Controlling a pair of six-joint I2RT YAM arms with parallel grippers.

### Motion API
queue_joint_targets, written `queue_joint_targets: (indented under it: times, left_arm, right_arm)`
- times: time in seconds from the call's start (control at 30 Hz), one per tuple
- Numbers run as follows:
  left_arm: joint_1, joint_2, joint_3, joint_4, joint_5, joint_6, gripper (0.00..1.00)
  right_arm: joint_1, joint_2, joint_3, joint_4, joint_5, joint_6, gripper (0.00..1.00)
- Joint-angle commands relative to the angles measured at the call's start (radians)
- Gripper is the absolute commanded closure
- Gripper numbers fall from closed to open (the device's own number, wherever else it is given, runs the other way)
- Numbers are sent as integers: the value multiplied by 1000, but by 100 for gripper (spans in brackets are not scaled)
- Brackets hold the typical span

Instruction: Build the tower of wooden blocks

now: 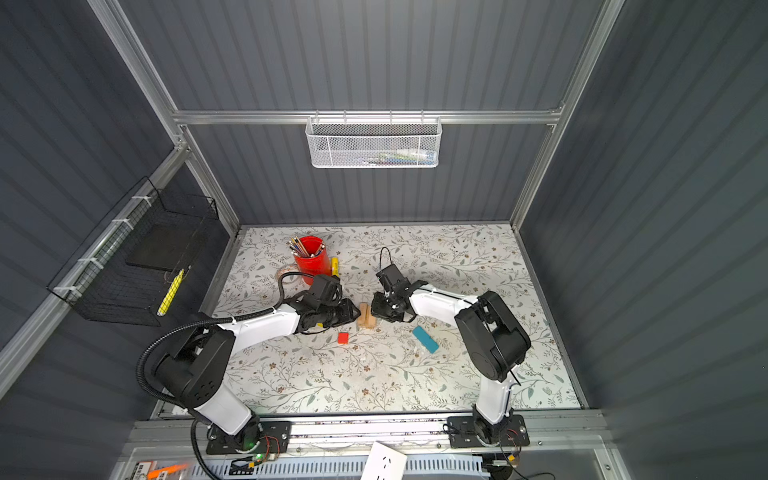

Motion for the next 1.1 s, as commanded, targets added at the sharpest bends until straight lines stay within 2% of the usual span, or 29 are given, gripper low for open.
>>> queue_joint_targets:
  times: [0.0,0.57,1.07]
  left_arm:
    - [7,23,30,18,33,11,64]
    - [7,86,53,40,69,23,75]
    - [7,97,57,16,69,41,80]
  right_arm:
    - [-3,30,-9,12,-19,7,71]
    - [-6,55,-1,23,-35,-4,76]
    - [-6,72,31,15,-49,-40,78]
